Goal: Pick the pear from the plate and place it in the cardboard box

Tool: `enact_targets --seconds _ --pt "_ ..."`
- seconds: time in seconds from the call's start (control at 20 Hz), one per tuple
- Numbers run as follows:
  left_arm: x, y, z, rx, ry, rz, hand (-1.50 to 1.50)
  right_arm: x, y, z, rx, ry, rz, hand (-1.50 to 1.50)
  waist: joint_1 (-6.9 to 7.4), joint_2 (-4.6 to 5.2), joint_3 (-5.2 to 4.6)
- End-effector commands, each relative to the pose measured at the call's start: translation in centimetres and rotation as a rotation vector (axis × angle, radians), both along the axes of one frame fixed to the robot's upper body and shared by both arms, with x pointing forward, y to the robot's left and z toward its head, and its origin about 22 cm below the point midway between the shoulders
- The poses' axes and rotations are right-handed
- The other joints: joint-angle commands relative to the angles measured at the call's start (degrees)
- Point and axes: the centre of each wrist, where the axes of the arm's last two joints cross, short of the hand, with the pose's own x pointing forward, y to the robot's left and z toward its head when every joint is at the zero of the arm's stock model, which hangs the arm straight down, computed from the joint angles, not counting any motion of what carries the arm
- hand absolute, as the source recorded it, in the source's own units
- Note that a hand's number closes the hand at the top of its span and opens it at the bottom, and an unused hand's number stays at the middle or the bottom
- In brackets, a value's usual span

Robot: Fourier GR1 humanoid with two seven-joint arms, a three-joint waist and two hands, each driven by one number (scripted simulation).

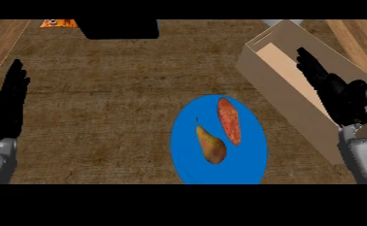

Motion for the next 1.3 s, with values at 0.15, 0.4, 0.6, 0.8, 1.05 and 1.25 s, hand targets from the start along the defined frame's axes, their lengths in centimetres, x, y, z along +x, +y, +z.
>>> enact_targets --seconds 0.15,0.4,0.6,0.8,1.05,1.25 --pt "2.1 -5.6 3.6 0.087 -0.161 -0.451 0.0 3.9 7.4 8.9 -0.046 -0.106 0.315 -1.5 3.91 1.66 1.19" --pt "1.8 -10.0 2.9 0.054 -0.188 -0.721 0.0 6.2 9.7 13.6 -0.387 -0.047 0.501 -1.5 4.92 2.19 1.17" --pt "1.7 -9.8 2.2 0.051 -0.182 -0.749 0.0 8.2 11.3 13.2 -0.4 -0.089 0.696 -1.5 4.68 2.11 1.39" --pt "1.4 -10.5 1.8 0.067 -0.186 -0.742 0.0 8.0 11.6 13.1 -0.519 -0.144 0.896 -1.5 3.82 1.88 1.45" --pt "1.5 -9.5 1.7 0.07 -0.189 -0.745 0.0 8.7 15.2 14.4 -0.746 -0.08 1.03 -1.5 4.02 1.71 1.38" --pt "2.0 -8.9 1.1 0.064 -0.173 -0.725 0.0 7.5 19.7 15.9 -0.962 -0.028 1.16 -1.5 3.31 1.45 1.31"
